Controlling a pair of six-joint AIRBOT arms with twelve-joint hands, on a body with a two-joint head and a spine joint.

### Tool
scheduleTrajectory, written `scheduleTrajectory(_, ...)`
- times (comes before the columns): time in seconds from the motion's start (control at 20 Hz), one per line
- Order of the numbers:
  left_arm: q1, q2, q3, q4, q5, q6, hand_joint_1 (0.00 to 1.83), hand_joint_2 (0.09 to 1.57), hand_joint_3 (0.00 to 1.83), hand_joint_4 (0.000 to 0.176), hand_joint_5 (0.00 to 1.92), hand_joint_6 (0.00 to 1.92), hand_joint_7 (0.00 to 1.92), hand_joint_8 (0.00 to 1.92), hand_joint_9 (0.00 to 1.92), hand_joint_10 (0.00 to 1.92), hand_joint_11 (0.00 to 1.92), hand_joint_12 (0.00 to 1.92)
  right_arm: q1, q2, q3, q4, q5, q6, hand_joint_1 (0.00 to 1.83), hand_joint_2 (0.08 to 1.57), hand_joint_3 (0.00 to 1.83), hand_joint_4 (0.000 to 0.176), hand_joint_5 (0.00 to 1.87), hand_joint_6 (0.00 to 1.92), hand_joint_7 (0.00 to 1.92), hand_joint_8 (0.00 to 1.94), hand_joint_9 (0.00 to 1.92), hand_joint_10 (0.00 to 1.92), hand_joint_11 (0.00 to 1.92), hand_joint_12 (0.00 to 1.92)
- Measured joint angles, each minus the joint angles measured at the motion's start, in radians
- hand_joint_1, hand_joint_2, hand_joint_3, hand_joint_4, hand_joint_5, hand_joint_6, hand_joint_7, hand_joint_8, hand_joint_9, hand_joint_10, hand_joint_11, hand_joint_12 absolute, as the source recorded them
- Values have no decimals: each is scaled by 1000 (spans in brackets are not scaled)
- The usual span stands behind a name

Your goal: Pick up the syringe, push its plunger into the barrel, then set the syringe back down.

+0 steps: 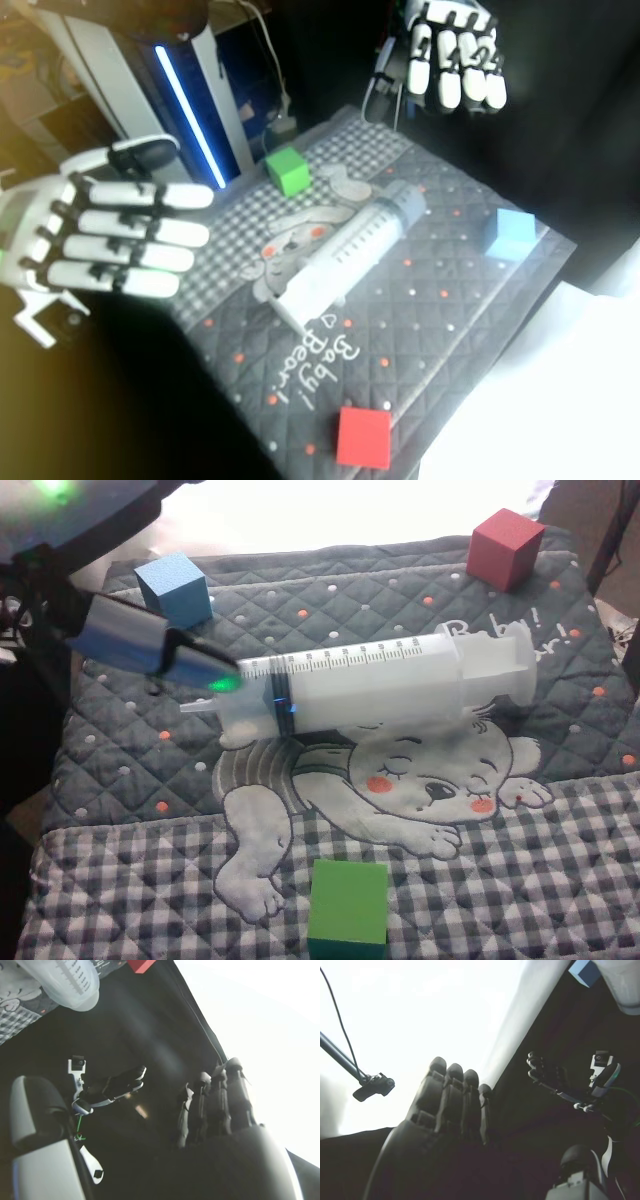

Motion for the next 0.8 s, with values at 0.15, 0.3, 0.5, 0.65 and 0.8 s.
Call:
scheduleTrajectory(0.15, -19, -17, 0, 29, 32, -1, 612, 846, 0, 43, 56, 0, 155, 1, 201, 1, 0, 481, -8, 0, -2, -2, 3, 4, 650, 603, 12, 133, 77, 3, 87, 9, 27, 9, 2, 58)
scheduleTrajectory(0.3, -47, -25, 0, 53, 70, -1, 550, 814, 0, 55, 16, 3, 118, 4, 128, 6, 0, 348, -10, 0, -6, 7, 5, 4, 699, 584, 0, 111, 89, 6, 102, 10, 63, 18, 43, 75)
scheduleTrajectory(0.5, -62, -59, 3, 92, 133, -2, 534, 777, 0, 21, 0, 0, 68, 1, 98, 2, 0, 417, -10, 0, -11, 2, 18, 5, 603, 635, 17, 88, 74, 1, 78, 2, 84, 17, 91, 90)
scheduleTrajectory(0.65, -62, -79, 7, 103, 176, -2, 499, 737, 0, 0, 17, 1, 80, 0, 113, 2, 0, 434, -10, 0, -14, 10, 33, 5, 564, 668, 8, 103, 80, 0, 93, 0, 102, 1, 112, 72)
scheduleTrajectory(0.8, -71, -106, 26, 115, 220, -1, 423, 706, 0, 13, 0, 0, 11, 0, 13, 0, 0, 132, -10, 0, -19, 9, 45, 5, 550, 686, 14, 105, 66, 0, 74, 3, 97, 3, 116, 67)
